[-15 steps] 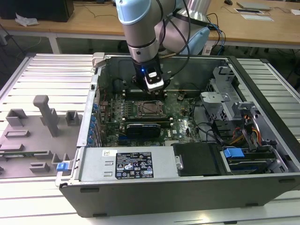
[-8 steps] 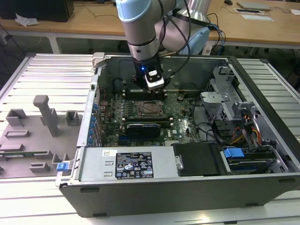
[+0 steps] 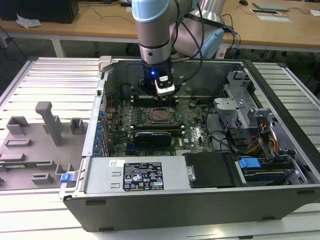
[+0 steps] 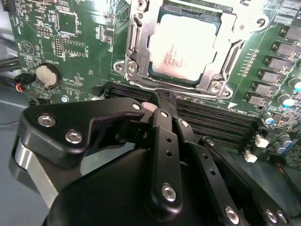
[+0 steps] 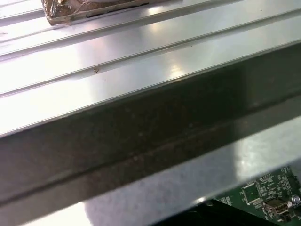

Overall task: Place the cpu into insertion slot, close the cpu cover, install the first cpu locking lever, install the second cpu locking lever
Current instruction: 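Install the first cpu locking lever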

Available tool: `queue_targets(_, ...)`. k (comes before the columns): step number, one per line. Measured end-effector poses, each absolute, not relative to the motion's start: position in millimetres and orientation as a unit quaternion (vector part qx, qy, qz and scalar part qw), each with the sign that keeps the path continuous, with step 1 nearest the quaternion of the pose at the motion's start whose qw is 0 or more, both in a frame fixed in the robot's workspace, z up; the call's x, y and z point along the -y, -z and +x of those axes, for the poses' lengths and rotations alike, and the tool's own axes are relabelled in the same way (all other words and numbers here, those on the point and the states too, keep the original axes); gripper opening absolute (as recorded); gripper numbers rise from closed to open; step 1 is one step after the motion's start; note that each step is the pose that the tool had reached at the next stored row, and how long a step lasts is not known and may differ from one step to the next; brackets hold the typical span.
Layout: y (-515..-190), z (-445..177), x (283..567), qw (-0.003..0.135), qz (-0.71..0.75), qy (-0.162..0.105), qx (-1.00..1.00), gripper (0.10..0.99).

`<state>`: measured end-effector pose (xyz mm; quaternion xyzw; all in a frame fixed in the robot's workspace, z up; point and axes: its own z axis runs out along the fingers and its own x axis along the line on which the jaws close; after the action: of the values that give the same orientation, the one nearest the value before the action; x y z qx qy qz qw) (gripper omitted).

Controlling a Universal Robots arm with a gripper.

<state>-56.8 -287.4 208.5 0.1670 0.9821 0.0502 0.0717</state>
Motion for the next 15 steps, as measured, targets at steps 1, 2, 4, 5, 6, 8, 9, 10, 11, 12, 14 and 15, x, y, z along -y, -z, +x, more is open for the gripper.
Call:
queue_targets(1,-209.5,-56.9,287.5,0.073,0.166,-0.042,-0.982,0.106)
queue_targets(2,-212.1,-56.9,287.5,0.075,0.165,-0.030,-0.983,0.106)
queue_targets(4,-218.1,-56.9,287.8,0.076,0.165,-0.027,-0.983,0.106)
queue_targets(5,-219.8,-56.9,288.0,0.076,0.165,-0.027,-0.983,0.106)
queue_targets(6,-220.4,-56.9,288.5,0.076,0.165,-0.027,-0.983,0.106)
queue_targets(8,-220.5,-57.0,292.2,0.076,0.165,-0.027,-0.983,0.106)
queue_targets(9,-220.5,-56.9,295.3,0.076,0.165,-0.027,-0.983,0.106)
queue_targets(10,-220.5,-56.9,298.5,0.076,0.165,-0.027,-0.983,0.106)
queue_targets(11,-220.5,-56.9,301.2,0.076,0.165,-0.027,-0.983,0.106)
queue_targets(12,-220.4,-56.9,303.3,0.076,0.165,-0.027,-0.983,0.106)
queue_targets(14,-220.5,-56.9,307.3,0.076,0.165,-0.027,-0.983,0.106)
queue_targets(15,-220.5,-56.9,309.5,0.076,0.165,-0.027,-0.983,0.106)
